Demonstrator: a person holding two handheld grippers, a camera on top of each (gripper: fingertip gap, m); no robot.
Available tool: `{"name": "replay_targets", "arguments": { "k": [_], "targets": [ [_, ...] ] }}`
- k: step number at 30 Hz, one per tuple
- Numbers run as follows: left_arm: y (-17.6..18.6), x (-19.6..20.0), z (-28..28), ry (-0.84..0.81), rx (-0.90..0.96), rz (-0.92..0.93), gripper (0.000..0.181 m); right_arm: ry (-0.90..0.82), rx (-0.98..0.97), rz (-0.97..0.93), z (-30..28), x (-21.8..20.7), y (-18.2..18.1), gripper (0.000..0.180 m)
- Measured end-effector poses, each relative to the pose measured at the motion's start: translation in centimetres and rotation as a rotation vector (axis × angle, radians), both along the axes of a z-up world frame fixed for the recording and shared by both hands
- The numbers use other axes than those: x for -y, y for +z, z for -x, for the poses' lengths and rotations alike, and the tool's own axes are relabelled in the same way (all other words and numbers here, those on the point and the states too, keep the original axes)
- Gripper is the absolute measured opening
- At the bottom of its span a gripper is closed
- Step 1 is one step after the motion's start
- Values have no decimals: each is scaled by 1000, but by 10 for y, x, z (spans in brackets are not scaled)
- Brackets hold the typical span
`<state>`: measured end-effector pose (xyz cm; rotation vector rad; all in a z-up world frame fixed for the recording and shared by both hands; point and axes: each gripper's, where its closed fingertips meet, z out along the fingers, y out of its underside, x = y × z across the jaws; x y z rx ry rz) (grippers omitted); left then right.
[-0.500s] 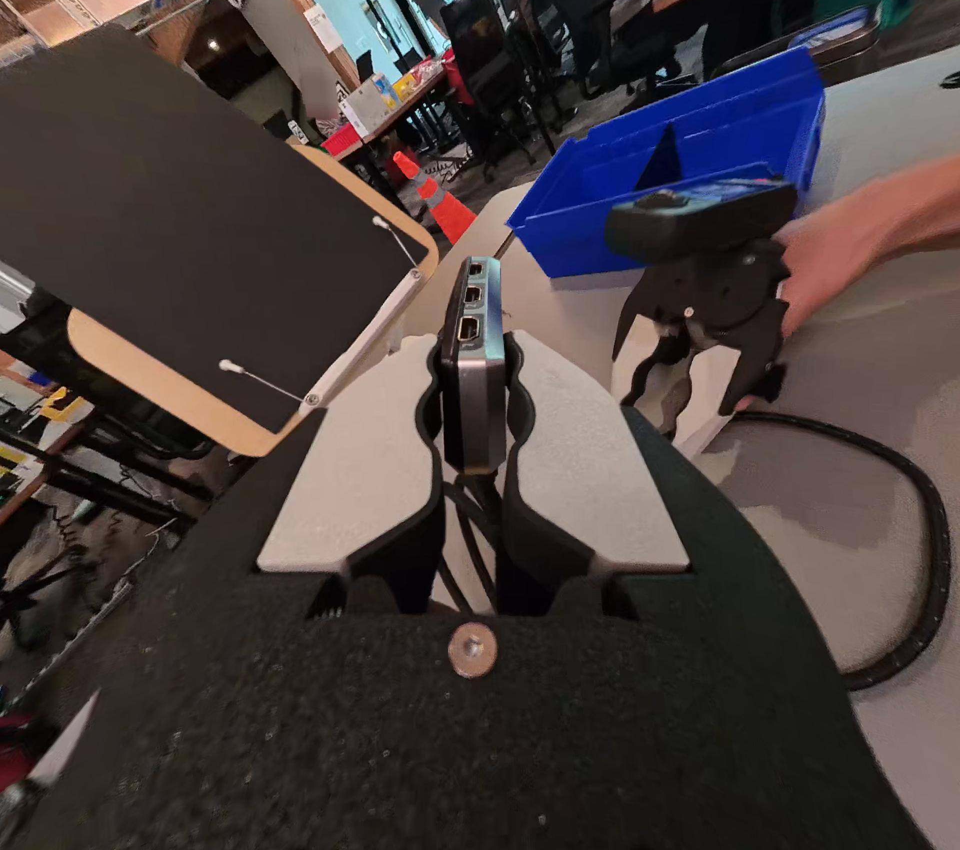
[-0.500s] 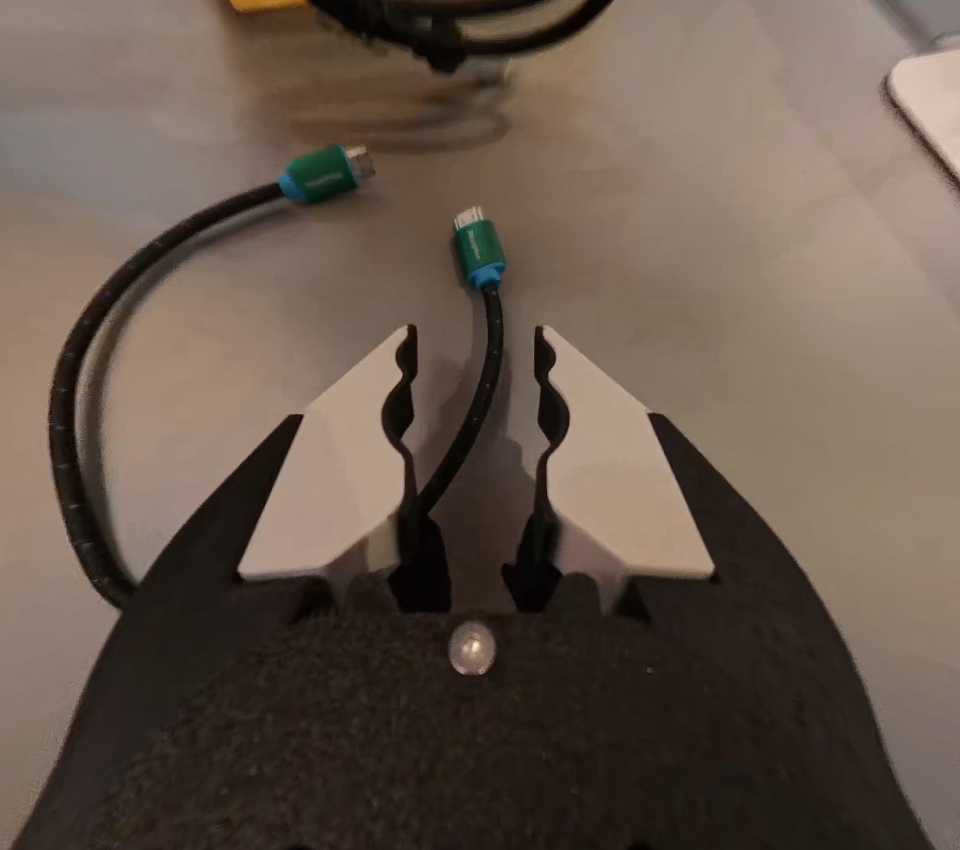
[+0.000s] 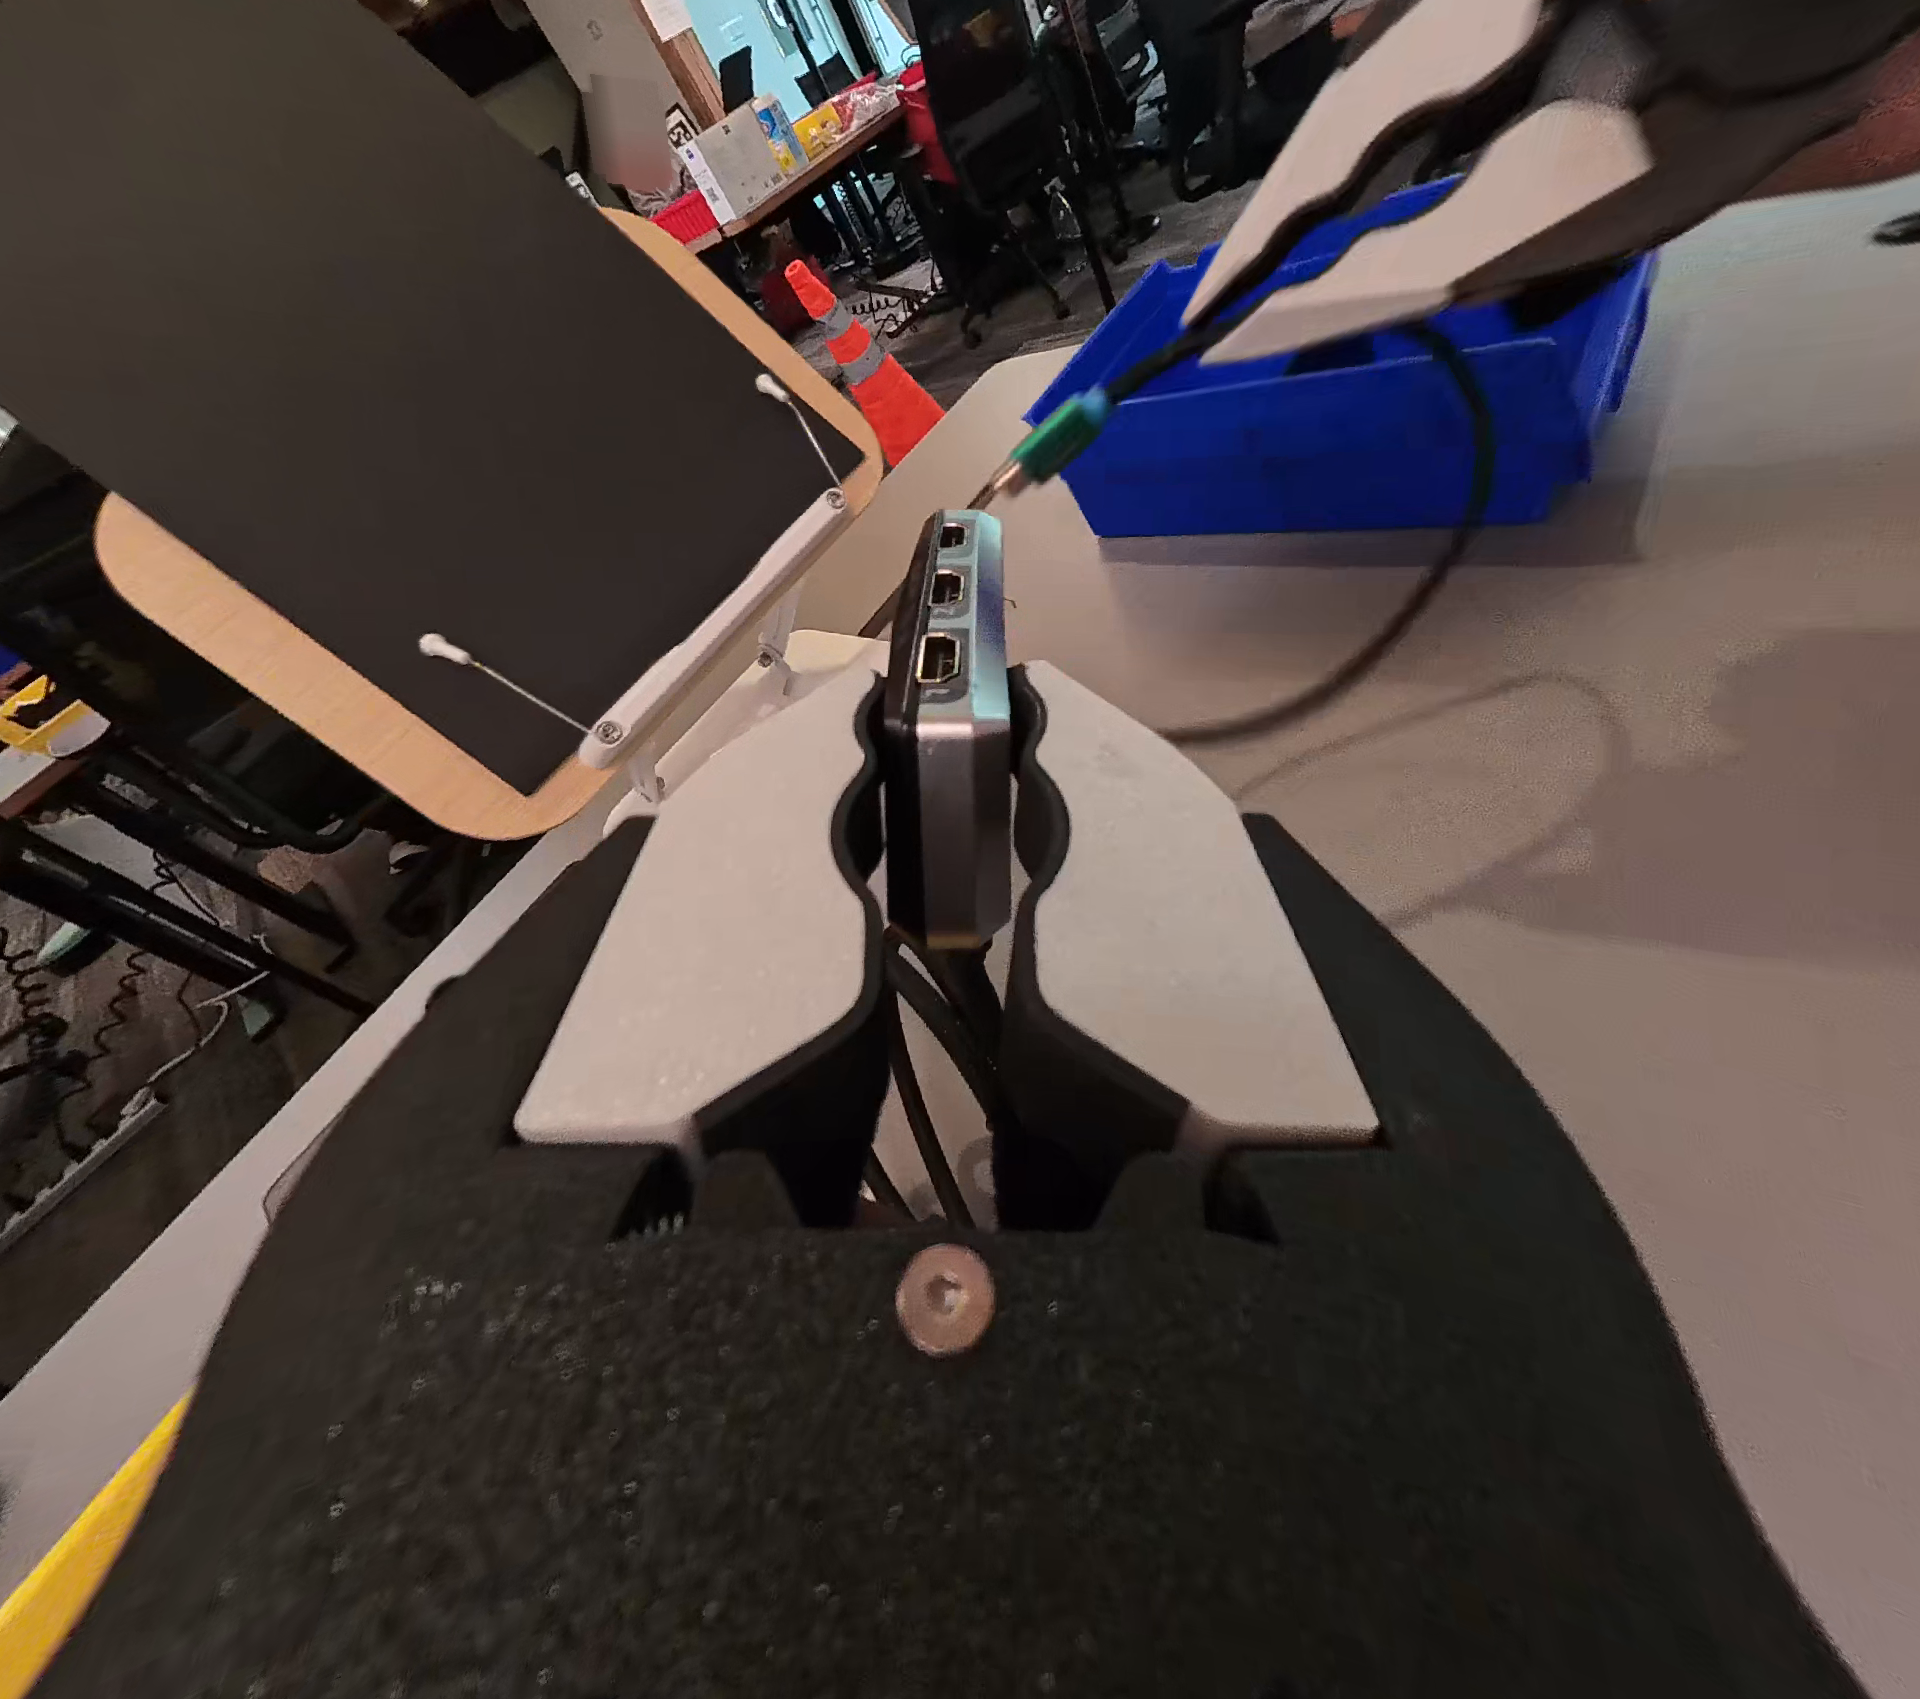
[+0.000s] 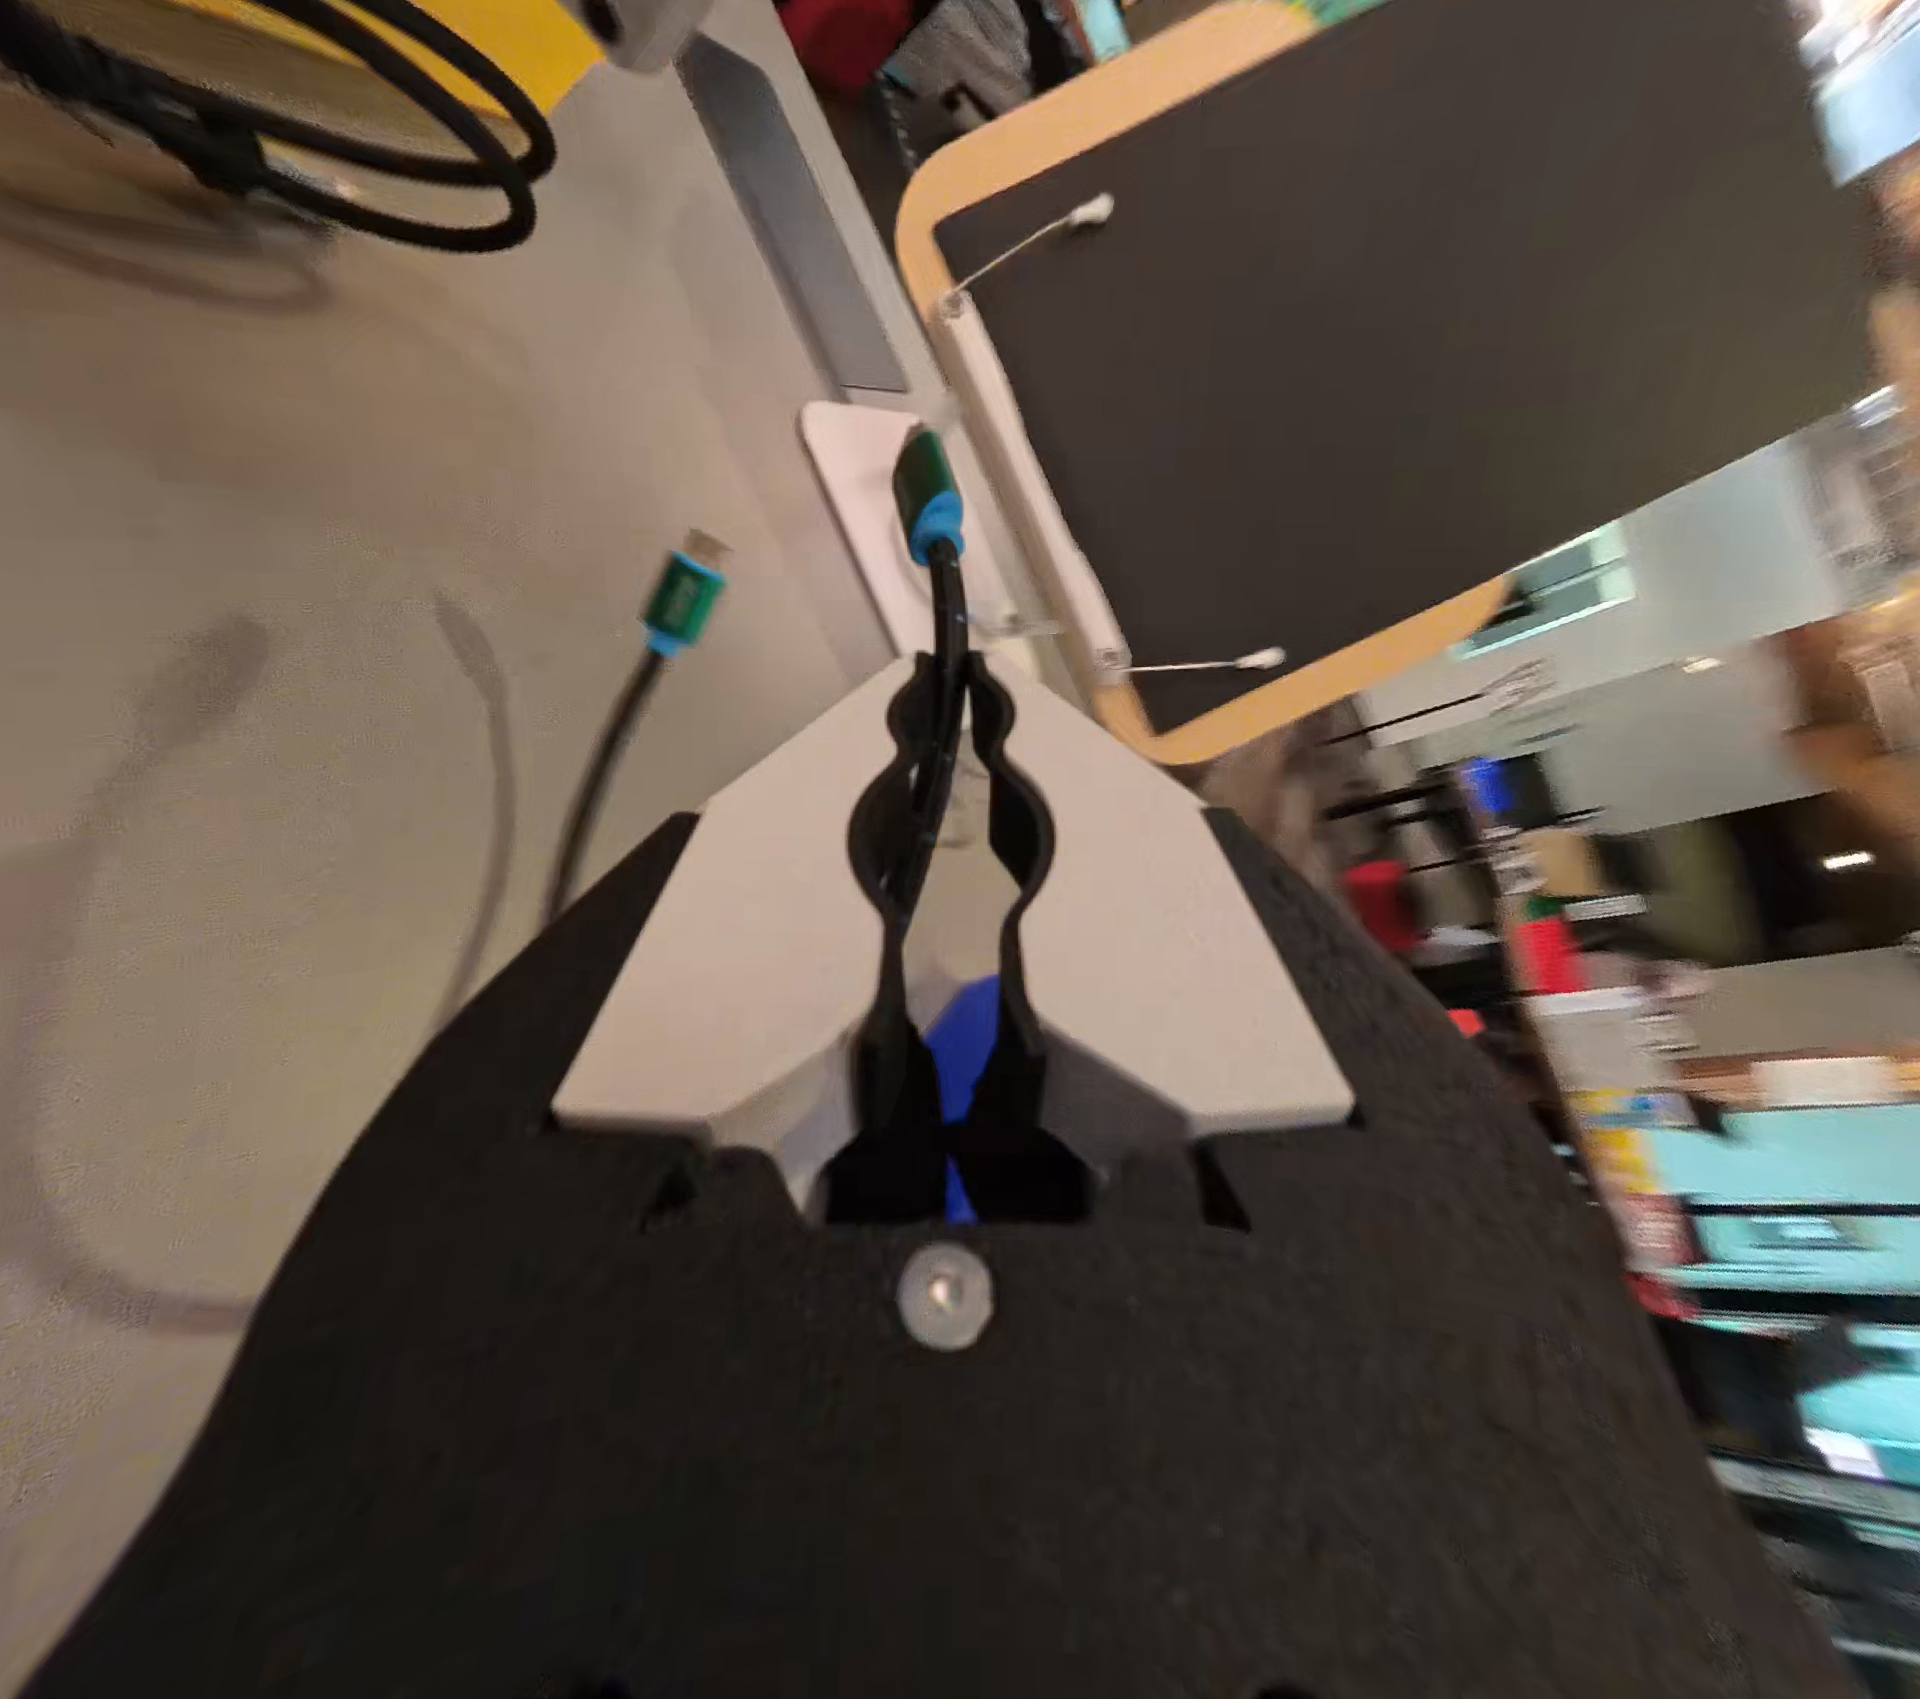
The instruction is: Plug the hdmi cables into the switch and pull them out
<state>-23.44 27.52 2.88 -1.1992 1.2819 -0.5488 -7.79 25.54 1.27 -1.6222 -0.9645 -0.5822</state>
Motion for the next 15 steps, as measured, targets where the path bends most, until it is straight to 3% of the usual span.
{"name": "replay_targets", "arguments": {
  "k": [2, 5, 9, 15],
  "targets": [
    [0, -2, 1, 1, 6, 13, 21, 58, 78, 23, 19, 21, -5, 6],
    [-2, -2, 2, -6, 3, 30, 20, 209, 15, 388, 59, 56, -82, 6],
    [-5, -2, -2, -10, -14, 42, 20, 174, -50, 709, 71, 76, -161, 6],
    [-12, 3, -11, -21, -32, 75, 21, 76, -248, 797, 60, 74, -188, 0]
  ]
}}
